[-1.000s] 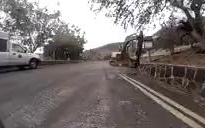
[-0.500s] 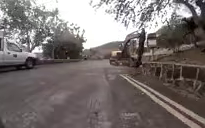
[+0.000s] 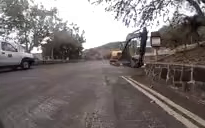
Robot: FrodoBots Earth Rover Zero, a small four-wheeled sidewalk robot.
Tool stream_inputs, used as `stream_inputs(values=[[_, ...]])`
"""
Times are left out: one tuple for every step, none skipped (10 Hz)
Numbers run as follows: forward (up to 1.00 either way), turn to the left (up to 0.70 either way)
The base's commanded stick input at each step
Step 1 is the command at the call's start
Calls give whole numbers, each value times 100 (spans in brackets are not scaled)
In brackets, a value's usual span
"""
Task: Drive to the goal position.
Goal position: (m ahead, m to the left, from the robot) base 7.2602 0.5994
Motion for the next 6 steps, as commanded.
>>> stream_inputs(values=[[70,0],[70,0],[70,0],[70,0],[70,0],[70,25]])
